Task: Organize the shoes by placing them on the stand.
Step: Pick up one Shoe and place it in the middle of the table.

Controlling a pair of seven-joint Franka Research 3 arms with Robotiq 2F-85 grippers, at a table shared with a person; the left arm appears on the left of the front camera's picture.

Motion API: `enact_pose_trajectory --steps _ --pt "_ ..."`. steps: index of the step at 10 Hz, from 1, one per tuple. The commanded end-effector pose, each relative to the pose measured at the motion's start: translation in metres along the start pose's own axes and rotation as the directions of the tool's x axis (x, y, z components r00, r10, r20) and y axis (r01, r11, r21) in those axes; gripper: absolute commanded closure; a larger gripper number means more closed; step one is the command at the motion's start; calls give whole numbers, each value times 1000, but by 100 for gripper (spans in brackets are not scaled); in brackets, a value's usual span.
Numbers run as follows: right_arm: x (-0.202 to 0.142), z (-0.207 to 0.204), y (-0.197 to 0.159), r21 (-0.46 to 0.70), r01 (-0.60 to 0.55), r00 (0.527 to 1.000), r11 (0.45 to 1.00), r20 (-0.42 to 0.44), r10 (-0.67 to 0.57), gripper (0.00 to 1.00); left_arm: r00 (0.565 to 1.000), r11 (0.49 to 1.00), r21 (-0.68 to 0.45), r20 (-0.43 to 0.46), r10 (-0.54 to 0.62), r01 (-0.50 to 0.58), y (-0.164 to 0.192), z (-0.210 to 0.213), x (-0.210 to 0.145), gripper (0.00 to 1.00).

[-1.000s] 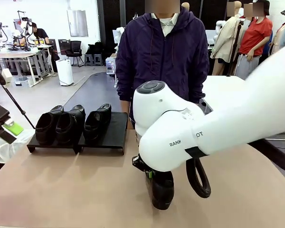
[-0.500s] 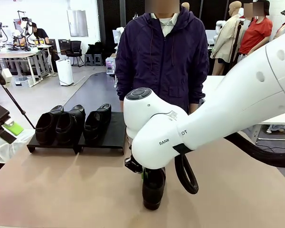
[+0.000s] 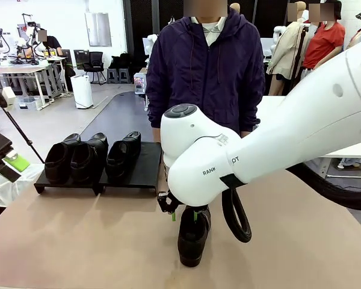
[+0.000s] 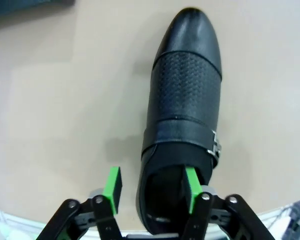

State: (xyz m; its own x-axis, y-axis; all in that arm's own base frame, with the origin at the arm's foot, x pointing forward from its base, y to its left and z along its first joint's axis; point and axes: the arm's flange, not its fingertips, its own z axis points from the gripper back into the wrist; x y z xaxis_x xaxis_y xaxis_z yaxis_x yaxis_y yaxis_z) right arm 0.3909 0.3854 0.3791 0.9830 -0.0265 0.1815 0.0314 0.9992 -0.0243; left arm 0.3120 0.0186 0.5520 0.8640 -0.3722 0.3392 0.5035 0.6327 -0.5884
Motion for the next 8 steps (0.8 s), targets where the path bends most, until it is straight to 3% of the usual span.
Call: enact_pose_trajectory --steps 1,3,6,8 --pt "-10 38 -26 77 -38 996 996 -83 44 0 1000 1000 -1 9 2 -2 -1 -1 1 0" --pt "-20 93 -89 165 -63 990 984 -116 83 0 1000 1000 -1 9 2 -2 -1 -1 1 0" --pt "-26 143 -227 250 -68 993 966 -72 89 0 1000 1000 -1 9 2 -2 -1 -1 1 0" --pt "-46 169 -306 343 -154 988 927 44 148 0 1000 1000 -1 9 2 -2 -1 -1 1 0"
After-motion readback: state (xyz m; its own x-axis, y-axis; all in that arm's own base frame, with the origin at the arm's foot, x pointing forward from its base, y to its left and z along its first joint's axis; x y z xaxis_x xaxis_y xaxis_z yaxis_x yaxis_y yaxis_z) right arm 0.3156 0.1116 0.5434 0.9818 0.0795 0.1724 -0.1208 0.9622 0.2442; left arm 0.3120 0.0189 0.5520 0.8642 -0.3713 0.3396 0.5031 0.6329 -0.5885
